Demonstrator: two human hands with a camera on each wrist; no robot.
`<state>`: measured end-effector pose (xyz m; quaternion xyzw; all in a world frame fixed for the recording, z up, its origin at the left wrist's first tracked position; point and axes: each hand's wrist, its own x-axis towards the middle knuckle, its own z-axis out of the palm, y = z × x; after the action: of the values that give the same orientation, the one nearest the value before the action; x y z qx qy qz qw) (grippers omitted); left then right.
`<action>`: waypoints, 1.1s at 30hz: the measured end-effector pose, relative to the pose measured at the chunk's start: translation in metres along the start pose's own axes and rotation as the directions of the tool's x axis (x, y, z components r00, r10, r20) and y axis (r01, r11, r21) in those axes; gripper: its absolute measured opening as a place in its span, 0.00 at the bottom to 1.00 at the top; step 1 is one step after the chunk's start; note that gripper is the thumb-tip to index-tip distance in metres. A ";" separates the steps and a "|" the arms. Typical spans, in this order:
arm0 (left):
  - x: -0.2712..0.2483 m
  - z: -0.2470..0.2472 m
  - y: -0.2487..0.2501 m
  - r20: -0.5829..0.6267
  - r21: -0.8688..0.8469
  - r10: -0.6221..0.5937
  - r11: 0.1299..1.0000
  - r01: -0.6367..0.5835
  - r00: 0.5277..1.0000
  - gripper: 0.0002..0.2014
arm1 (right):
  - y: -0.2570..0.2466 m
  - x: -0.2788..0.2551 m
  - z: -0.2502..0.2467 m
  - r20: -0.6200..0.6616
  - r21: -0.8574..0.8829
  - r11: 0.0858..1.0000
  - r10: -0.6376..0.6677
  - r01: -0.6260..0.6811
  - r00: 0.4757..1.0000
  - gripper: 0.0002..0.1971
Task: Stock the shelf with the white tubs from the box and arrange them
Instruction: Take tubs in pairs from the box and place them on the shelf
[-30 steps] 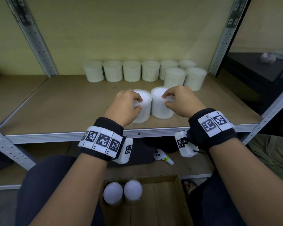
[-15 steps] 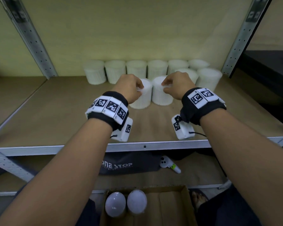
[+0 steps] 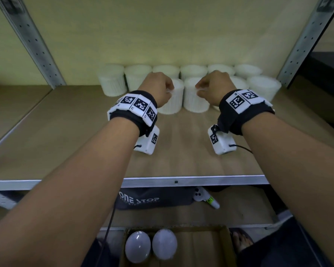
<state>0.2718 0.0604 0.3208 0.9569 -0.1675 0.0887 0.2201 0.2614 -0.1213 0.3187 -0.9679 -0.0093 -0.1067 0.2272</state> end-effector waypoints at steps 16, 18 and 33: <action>-0.031 -0.012 0.003 0.195 0.102 -0.043 0.994 0.024 0.980 0.33 | -0.024 -0.035 -0.003 0.118 -0.302 0.952 -0.017 0.052 0.993 0.25; -0.050 -0.015 0.004 0.178 0.109 -0.045 0.994 0.026 0.983 0.31 | -0.028 -0.051 -0.005 0.115 -0.267 0.961 -0.037 0.066 0.993 0.25; -0.215 -0.027 -0.009 0.163 0.022 -0.077 0.997 0.074 0.984 0.19 | -0.067 -0.201 0.039 0.067 0.072 0.989 -0.137 0.132 0.988 0.13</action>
<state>0.0728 0.1409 0.2884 0.9683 -0.1480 0.0025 0.2013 0.0682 -0.0376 0.2721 -0.9600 -0.0864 -0.0867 0.2517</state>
